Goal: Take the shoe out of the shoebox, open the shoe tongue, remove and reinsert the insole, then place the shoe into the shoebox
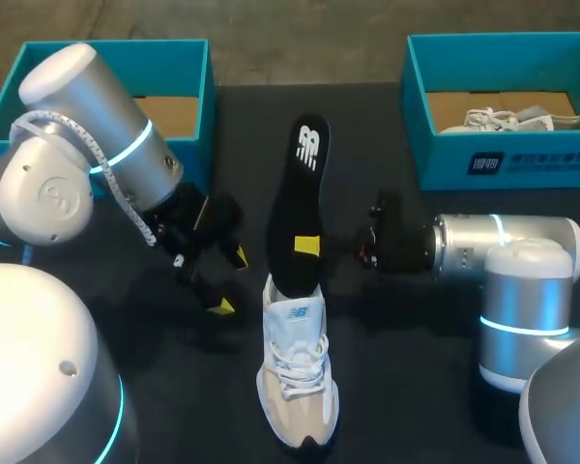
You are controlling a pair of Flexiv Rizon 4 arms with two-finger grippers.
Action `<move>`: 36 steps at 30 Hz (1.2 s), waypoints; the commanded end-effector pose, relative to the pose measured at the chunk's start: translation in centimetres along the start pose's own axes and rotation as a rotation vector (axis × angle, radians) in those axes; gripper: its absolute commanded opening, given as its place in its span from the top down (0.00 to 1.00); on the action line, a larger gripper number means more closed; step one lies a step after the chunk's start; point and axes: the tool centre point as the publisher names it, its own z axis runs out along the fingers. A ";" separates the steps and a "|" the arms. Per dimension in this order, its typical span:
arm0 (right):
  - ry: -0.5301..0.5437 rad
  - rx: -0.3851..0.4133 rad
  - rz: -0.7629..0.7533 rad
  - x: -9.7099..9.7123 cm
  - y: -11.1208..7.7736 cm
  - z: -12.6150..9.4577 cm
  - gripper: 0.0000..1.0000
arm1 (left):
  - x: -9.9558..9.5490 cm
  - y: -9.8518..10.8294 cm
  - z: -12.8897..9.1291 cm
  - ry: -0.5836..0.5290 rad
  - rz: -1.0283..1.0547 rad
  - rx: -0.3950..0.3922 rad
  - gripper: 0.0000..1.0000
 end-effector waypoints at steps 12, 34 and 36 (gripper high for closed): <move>-0.005 -0.004 -0.061 -0.5 -0.6 0.5 1.00 | 0.2 0.3 1.3 -0.045 -0.023 -0.036 0.00; -0.135 -0.002 -0.101 -0.1 -1.3 1.2 1.00 | 0.1 0.7 1.4 -0.037 -0.040 -0.033 0.00; -0.140 -0.003 -0.103 0.0 -1.4 1.2 1.00 | 0.1 0.7 1.4 -0.037 -0.040 -0.033 0.00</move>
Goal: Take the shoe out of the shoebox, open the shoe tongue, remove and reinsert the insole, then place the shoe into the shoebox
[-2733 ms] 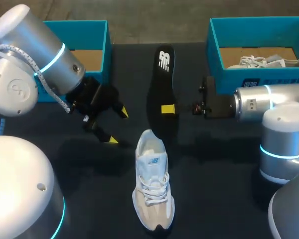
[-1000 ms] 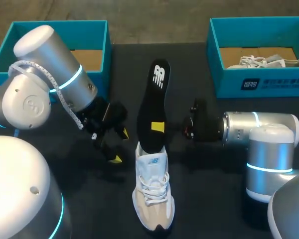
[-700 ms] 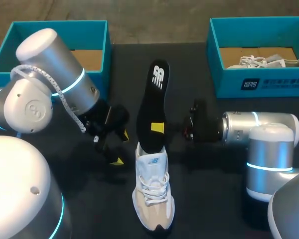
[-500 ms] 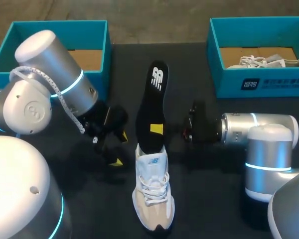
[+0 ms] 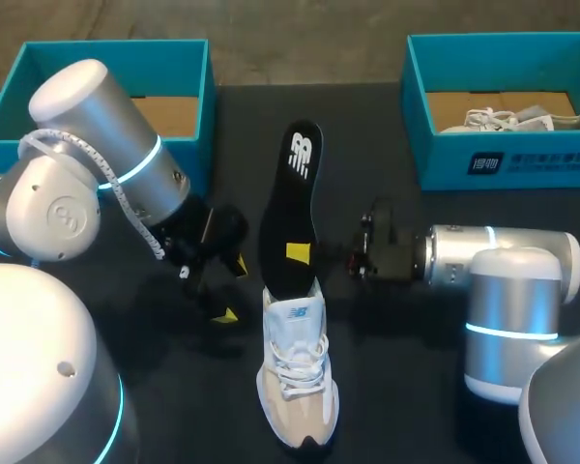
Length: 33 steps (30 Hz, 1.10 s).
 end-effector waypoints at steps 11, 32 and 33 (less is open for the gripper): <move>-0.068 -0.008 0.002 0.5 -0.4 -0.3 1.00 | 0.1 0.1 0.0 -0.001 0.001 0.001 0.00; -0.061 0.021 0.012 0.6 -0.7 0.6 1.00 | 0.1 0.1 0.0 -0.001 0.001 0.001 0.00; -0.061 0.023 0.015 0.6 -0.9 0.6 1.00 | 0.1 0.1 0.0 -0.001 0.001 0.001 0.00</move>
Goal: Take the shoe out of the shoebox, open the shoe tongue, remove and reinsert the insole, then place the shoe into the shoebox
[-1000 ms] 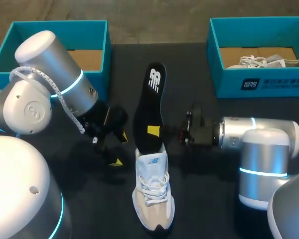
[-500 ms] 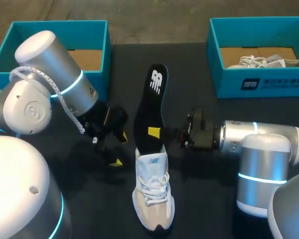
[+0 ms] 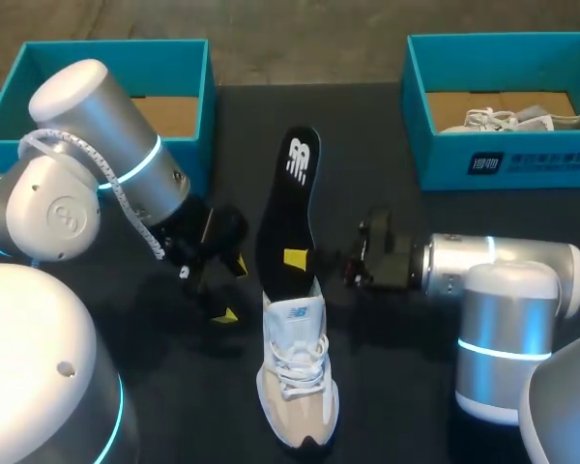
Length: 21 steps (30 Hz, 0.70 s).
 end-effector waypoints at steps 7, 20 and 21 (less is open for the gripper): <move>0.000 0.028 0.021 0.0 -0.6 0.5 1.00 | 0.1 0.1 0.0 -0.001 0.001 0.001 0.00; 0.003 0.053 0.033 0.2 -0.8 0.5 1.00 | 0.1 0.1 0.0 -0.001 0.001 0.001 0.00; 0.004 0.053 0.034 0.2 -0.8 0.5 1.00 | 0.1 0.1 0.0 -0.001 0.001 0.001 0.00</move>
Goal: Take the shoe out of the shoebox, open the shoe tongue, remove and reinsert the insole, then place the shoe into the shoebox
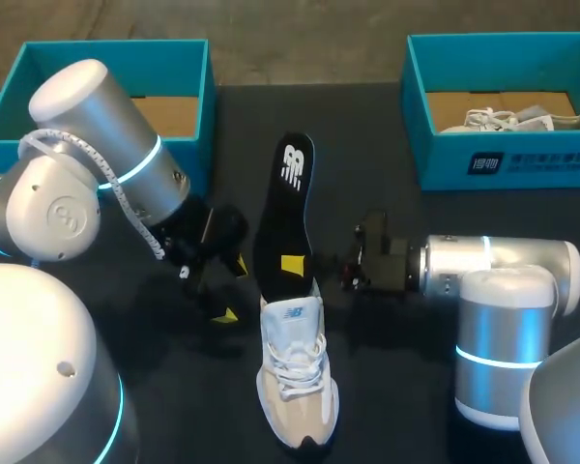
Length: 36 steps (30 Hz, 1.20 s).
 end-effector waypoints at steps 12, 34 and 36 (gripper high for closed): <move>0.030 0.005 0.014 0.0 0.6 -1.1 1.00 | 0.1 0.1 0.0 -0.001 0.001 0.001 0.00; 0.138 0.070 0.034 -1.2 -0.2 0.1 1.00 | 0.1 0.1 0.0 -0.001 0.001 0.001 0.00; 0.138 0.070 0.036 -1.2 -0.5 -0.1 1.00 | 0.1 0.1 0.0 -0.001 0.001 0.001 0.00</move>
